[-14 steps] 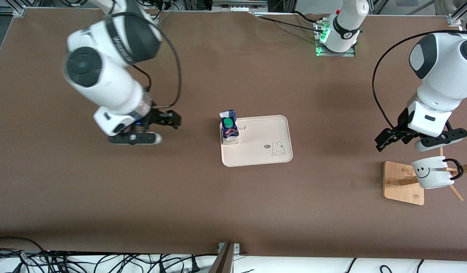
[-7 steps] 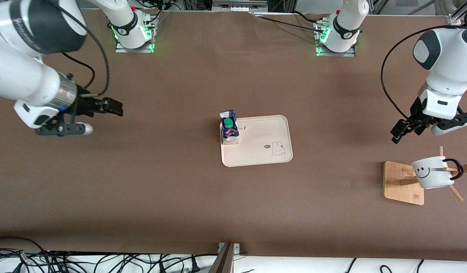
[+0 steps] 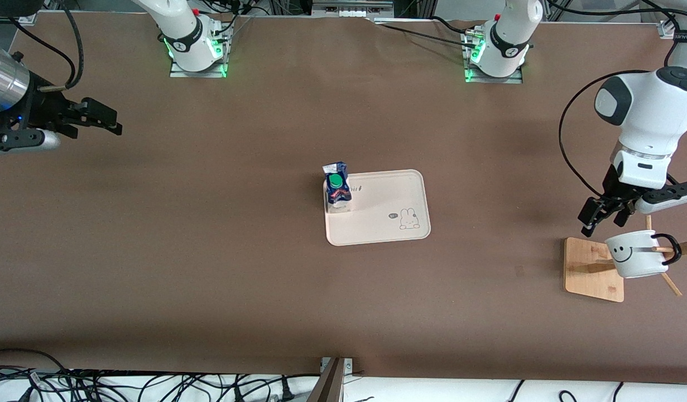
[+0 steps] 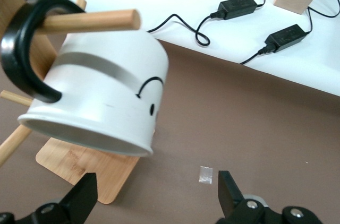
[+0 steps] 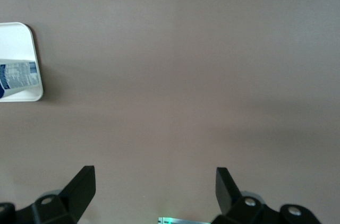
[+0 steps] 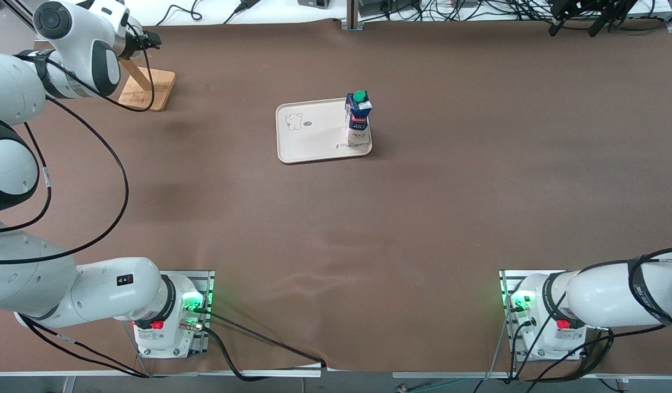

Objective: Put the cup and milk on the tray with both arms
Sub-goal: 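Withdraw the right gripper while the left gripper reaches the white mug, then grasp the mug with the left gripper and lift it off the stand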

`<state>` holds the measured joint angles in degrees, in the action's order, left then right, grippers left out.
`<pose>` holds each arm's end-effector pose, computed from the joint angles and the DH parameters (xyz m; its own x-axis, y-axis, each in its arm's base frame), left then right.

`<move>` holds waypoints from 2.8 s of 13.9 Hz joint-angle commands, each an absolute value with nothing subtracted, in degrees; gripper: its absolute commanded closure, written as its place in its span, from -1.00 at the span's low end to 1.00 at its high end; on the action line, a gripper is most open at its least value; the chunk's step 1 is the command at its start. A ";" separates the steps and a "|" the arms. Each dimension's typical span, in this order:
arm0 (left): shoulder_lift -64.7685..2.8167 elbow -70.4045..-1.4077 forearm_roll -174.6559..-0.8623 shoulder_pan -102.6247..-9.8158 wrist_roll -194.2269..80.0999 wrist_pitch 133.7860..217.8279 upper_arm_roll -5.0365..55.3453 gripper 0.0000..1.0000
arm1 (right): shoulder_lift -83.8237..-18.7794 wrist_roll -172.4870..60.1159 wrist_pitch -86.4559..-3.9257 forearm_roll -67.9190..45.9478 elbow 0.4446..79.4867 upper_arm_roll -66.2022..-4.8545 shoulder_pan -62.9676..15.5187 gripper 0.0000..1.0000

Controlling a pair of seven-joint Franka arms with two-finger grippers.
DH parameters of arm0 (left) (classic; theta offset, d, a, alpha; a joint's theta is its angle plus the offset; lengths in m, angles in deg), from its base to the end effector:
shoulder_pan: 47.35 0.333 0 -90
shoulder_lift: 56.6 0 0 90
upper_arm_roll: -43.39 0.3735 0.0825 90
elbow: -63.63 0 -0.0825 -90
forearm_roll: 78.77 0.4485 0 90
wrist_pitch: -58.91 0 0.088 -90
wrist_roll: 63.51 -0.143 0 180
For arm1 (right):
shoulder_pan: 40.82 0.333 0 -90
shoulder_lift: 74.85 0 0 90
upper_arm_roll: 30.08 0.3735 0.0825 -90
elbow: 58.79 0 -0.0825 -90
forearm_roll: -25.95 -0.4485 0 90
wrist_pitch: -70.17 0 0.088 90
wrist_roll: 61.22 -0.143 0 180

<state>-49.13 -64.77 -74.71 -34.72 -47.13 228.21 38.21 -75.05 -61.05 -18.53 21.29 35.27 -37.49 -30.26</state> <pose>0.6489 0.0814 0.3576 0.7773 0.3250 0.5387 0.3116 -0.9427 0.1191 0.6075 0.0451 0.6090 0.9942 0.0596 -0.0896 0.0523 -0.9953 -0.0818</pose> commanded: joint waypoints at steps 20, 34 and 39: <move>-46.31 -59.07 -72.97 -33.63 -53.23 228.19 37.24 1.00 | -74.06 -59.72 -19.48 28.67 32.61 -34.47 -33.35 -1.00; -51.41 -47.33 -72.88 -34.16 -57.98 190.65 25.13 1.00 | -73.45 -59.72 -19.48 28.23 32.53 -34.65 -33.79 -1.00; -47.03 -35.42 -72.97 -35.82 -57.36 168.08 16.34 1.00 | -73.45 -59.72 -19.39 28.23 32.53 -34.65 -33.79 -1.00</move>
